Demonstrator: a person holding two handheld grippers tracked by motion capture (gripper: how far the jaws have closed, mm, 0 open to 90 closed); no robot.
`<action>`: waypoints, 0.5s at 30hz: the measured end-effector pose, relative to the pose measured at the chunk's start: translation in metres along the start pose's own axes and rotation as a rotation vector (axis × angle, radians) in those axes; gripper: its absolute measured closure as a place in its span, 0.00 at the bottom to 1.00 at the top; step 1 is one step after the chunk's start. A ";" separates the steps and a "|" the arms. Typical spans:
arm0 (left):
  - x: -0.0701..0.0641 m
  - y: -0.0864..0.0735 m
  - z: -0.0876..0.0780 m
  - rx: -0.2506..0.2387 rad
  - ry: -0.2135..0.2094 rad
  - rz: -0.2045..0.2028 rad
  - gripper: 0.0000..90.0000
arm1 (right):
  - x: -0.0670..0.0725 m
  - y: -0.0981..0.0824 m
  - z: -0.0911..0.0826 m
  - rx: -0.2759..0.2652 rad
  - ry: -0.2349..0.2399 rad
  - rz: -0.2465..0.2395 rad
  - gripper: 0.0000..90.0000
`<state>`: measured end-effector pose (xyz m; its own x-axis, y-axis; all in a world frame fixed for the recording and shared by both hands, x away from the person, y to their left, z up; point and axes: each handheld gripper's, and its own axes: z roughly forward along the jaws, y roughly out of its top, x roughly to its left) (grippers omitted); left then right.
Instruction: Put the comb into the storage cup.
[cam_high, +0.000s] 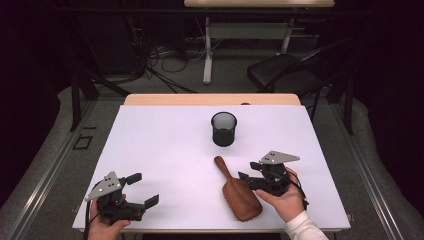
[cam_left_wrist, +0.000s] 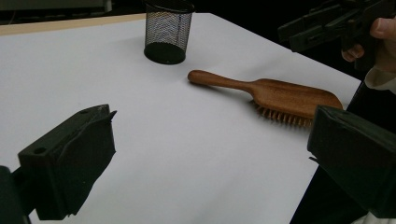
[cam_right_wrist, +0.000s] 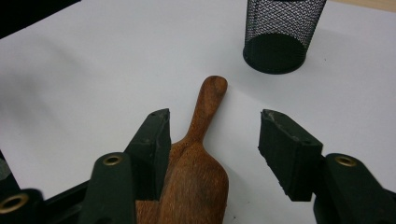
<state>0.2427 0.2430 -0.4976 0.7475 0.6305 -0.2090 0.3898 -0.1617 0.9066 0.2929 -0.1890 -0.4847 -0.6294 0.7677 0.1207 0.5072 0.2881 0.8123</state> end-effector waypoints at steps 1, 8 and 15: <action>0.000 0.000 0.000 0.001 -0.002 0.001 0.01 | 0.000 0.002 0.002 0.010 -0.003 0.001 0.50; 0.000 -0.001 0.000 0.001 -0.001 0.010 0.01 | 0.001 0.010 0.019 0.044 -0.042 -0.011 0.61; 0.002 -0.001 0.000 0.005 0.002 0.008 0.01 | 0.001 0.015 0.041 0.083 -0.045 -0.007 0.69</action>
<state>0.2437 0.2439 -0.4992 0.7498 0.6306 -0.2006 0.3862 -0.1709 0.9065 0.3242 -0.1607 -0.4961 -0.6068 0.7899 0.0884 0.5515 0.3383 0.7625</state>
